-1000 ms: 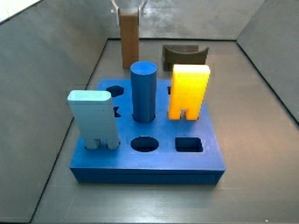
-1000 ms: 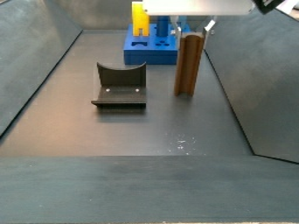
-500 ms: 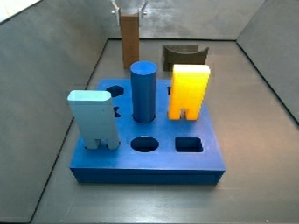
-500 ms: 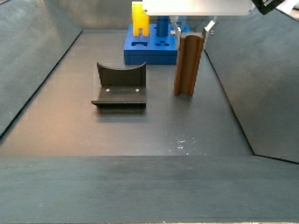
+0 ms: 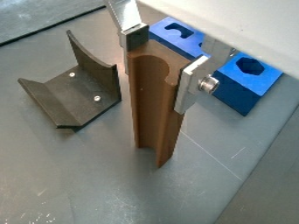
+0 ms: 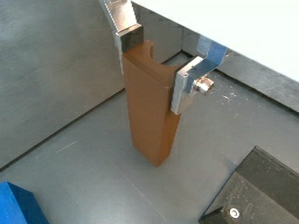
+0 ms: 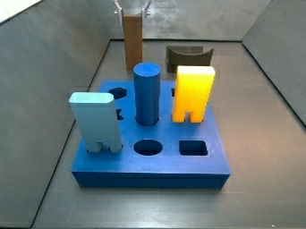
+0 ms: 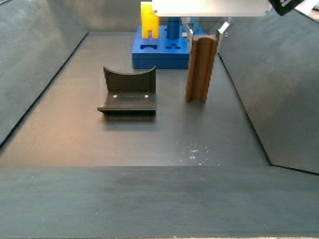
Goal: Pick up the arch object. Move up. Rotate the arch object. Move to above the board. Insert the arch object.
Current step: Rotate the arch object.
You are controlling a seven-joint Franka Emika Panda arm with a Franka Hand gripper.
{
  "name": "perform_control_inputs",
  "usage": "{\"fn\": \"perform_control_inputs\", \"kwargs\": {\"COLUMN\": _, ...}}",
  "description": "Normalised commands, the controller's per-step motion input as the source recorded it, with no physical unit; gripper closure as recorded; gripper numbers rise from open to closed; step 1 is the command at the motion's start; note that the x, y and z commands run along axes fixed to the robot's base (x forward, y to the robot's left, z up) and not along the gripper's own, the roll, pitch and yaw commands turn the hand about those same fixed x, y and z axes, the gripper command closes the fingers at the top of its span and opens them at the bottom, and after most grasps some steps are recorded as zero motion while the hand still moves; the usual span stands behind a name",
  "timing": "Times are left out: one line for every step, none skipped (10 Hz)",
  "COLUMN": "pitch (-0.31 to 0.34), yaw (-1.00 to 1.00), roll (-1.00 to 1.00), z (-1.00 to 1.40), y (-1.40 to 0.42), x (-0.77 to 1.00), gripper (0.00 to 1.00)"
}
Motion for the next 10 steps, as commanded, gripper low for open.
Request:
{"fn": "perform_control_inputs", "kwargs": {"pitch": -0.018, "yaw": -0.03, "roll": 0.05, "z": 0.0, "y": 0.0, "x": 0.0, "gripper": 0.0}}
{"fn": "perform_control_inputs", "kwargs": {"pitch": -0.001, "yaw": -0.03, "roll": 0.05, "z": 1.0, "y": 0.0, "x": 0.0, "gripper": 0.0}}
{"fn": "perform_control_inputs", "kwargs": {"pitch": 0.028, "yaw": -0.03, "roll": 0.04, "z": 0.93, "y": 0.0, "x": -0.02, "gripper": 0.0}}
{"fn": "perform_control_inputs", "kwargs": {"pitch": 0.043, "yaw": -0.03, "roll": 0.03, "z": 0.85, "y": 0.0, "x": -0.03, "gripper": 0.0}}
{"fn": "perform_control_inputs", "kwargs": {"pitch": 0.053, "yaw": -0.02, "roll": 0.02, "z": 0.65, "y": 0.0, "x": -0.01, "gripper": 0.0}}
{"fn": "perform_control_inputs", "kwargs": {"pitch": 0.06, "yaw": -0.02, "roll": 0.01, "z": 0.53, "y": 0.0, "x": -0.01, "gripper": 0.0}}
{"fn": "perform_control_inputs", "kwargs": {"pitch": 0.086, "yaw": -0.01, "roll": -0.02, "z": 0.23, "y": 0.0, "x": 0.01, "gripper": 0.0}}
{"fn": "perform_control_inputs", "kwargs": {"pitch": 0.008, "yaw": 1.0, "roll": 0.0, "z": 0.0, "y": 0.0, "x": 0.0, "gripper": 0.0}}
{"fn": "perform_control_inputs", "kwargs": {"pitch": 0.007, "yaw": 1.0, "roll": 0.0, "z": -0.07, "y": 0.0, "x": 0.02, "gripper": 0.0}}
{"fn": "perform_control_inputs", "kwargs": {"pitch": 0.007, "yaw": 1.0, "roll": 0.0, "z": -0.06, "y": 0.0, "x": 0.02, "gripper": 0.0}}
